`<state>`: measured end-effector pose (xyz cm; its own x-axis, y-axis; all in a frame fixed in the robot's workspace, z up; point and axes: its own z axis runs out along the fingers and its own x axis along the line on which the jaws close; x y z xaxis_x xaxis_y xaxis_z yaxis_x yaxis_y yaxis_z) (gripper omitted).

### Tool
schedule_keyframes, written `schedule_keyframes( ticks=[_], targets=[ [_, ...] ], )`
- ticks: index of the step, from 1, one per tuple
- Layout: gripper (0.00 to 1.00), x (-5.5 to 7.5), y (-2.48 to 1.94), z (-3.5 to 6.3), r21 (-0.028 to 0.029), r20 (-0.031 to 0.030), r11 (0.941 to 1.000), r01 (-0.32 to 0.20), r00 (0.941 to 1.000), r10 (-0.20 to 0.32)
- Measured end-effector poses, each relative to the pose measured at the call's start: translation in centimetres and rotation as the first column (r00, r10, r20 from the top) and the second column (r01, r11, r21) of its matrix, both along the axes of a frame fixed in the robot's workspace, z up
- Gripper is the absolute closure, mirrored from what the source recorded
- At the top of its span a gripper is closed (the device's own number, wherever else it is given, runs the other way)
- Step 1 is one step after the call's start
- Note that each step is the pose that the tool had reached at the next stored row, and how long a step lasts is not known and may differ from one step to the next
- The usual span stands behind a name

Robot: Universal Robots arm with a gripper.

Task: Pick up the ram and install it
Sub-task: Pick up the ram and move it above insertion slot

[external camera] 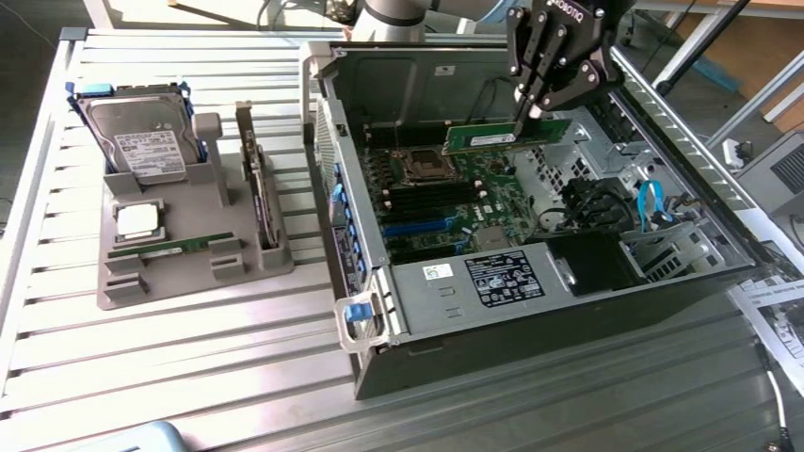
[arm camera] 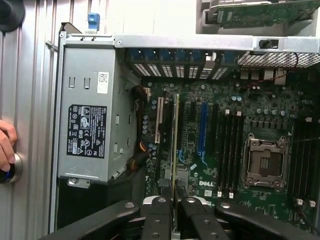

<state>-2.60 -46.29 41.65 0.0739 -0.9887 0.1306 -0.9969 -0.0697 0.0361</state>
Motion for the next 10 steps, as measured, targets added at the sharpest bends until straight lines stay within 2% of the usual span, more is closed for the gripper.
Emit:
schedule_keyframes(
  ticks=[10],
  targets=[
    [0.86,1.4,0.0,0.0,-0.0037,0.0,1.0,0.0,1.0,0.0]
  ],
)
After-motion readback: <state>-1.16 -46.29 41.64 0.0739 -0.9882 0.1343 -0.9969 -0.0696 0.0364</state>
